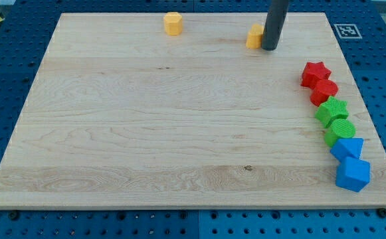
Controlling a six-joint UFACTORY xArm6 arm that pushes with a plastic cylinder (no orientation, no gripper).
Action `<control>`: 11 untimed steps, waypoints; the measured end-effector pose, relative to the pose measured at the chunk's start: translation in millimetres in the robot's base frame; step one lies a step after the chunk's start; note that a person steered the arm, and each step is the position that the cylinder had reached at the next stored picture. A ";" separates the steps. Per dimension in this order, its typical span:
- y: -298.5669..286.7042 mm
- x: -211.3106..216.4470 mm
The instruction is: Push the yellow heart slightly to the left
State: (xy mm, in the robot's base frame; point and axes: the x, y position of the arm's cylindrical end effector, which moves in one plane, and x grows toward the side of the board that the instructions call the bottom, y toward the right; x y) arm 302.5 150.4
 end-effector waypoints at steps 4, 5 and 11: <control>0.1 -30.0; 0.1 -43.2; -65.8 -43.2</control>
